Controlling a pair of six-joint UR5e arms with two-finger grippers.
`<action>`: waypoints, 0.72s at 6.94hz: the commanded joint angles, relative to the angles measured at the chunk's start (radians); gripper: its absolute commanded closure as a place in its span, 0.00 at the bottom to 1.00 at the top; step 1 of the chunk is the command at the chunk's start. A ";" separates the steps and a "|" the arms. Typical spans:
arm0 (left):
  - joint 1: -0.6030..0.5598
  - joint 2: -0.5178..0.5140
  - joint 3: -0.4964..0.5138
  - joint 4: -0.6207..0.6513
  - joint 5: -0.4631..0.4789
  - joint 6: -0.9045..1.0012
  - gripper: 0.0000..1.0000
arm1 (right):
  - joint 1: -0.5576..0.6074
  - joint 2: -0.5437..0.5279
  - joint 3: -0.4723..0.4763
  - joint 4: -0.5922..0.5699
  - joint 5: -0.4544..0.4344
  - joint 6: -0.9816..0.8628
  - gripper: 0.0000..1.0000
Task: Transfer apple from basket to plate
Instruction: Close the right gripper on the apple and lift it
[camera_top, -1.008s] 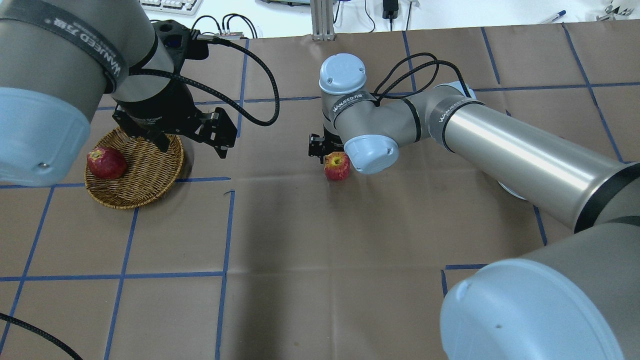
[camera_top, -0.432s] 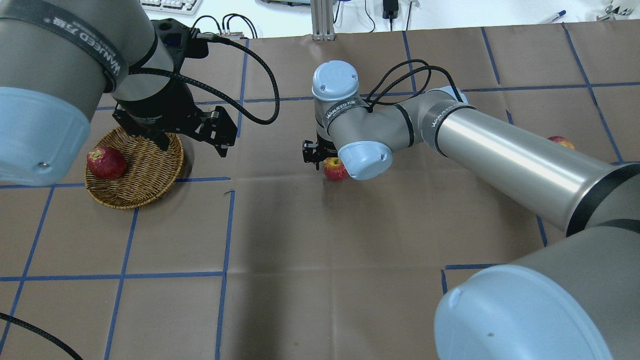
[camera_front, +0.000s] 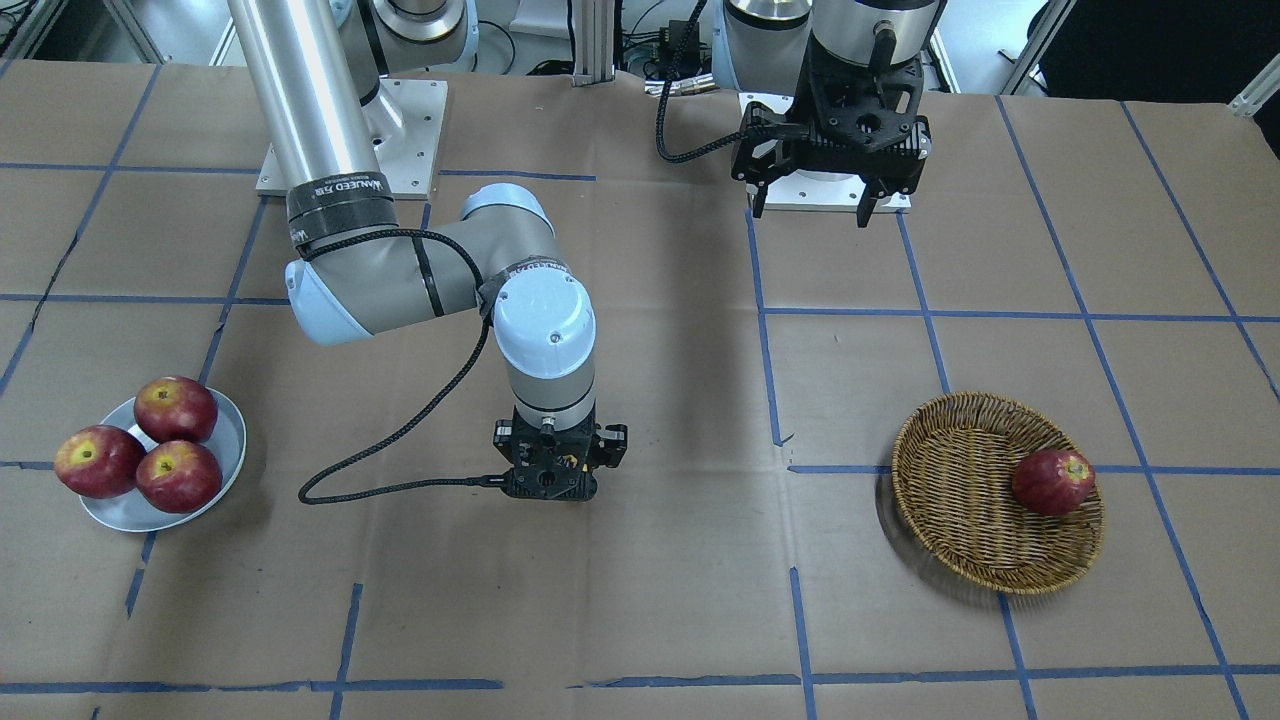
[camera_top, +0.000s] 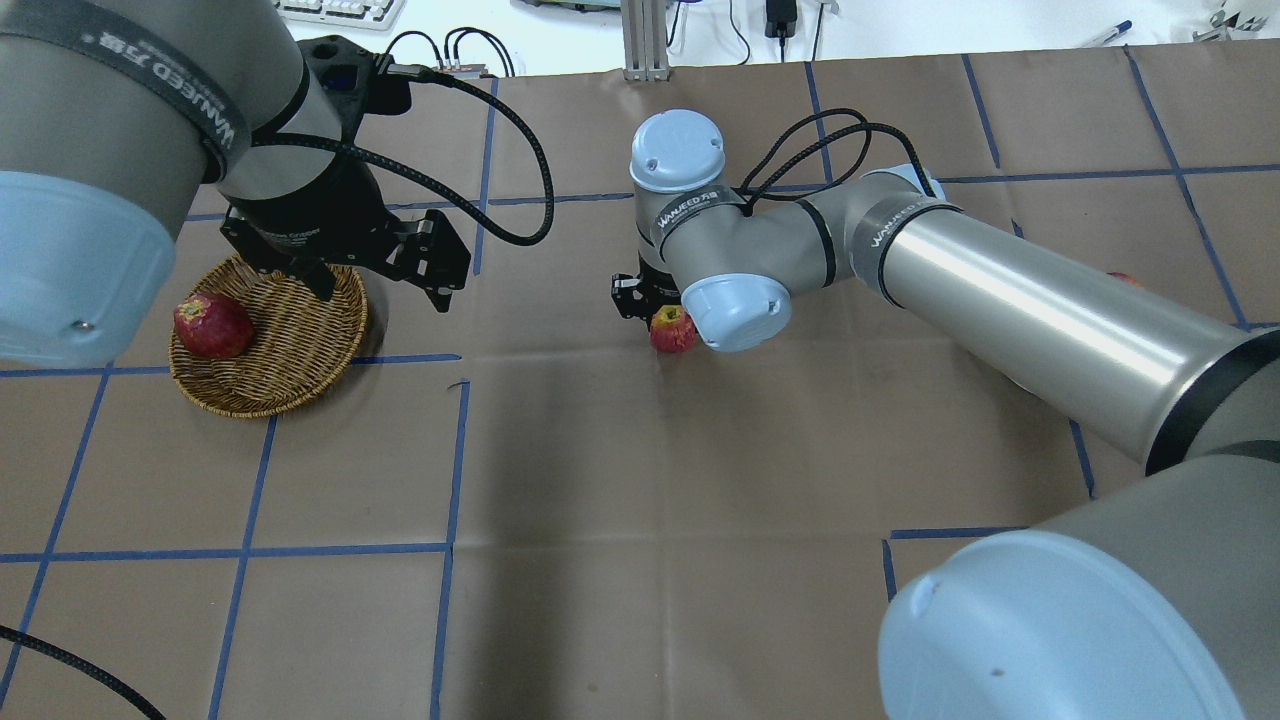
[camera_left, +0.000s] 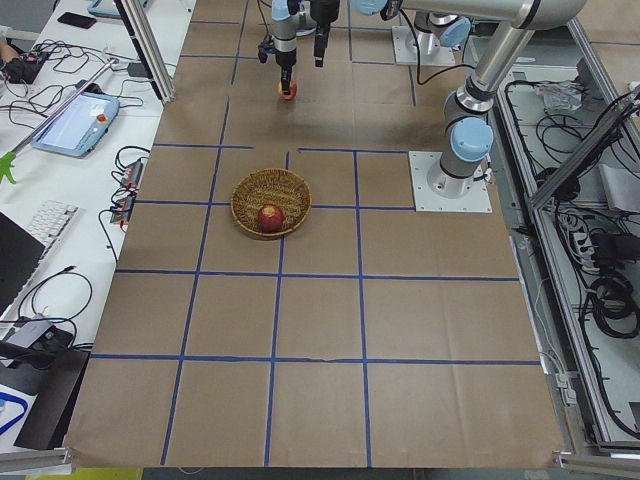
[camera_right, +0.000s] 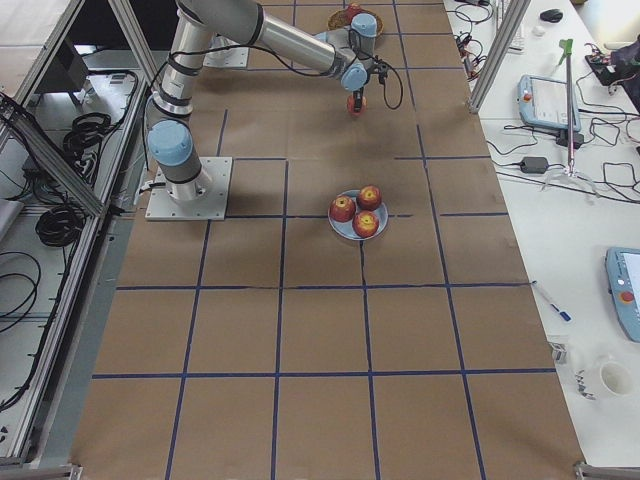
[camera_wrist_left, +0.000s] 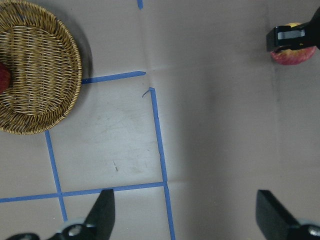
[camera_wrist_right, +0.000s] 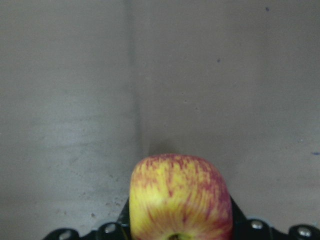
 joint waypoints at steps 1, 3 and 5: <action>0.037 0.001 -0.001 -0.004 0.003 0.006 0.00 | -0.035 -0.074 -0.046 0.078 0.003 -0.006 0.56; 0.052 0.002 -0.001 -0.005 0.003 0.007 0.00 | -0.165 -0.189 -0.085 0.269 0.014 -0.096 0.56; 0.054 0.003 -0.001 -0.007 0.003 0.010 0.00 | -0.352 -0.254 -0.065 0.379 -0.003 -0.352 0.56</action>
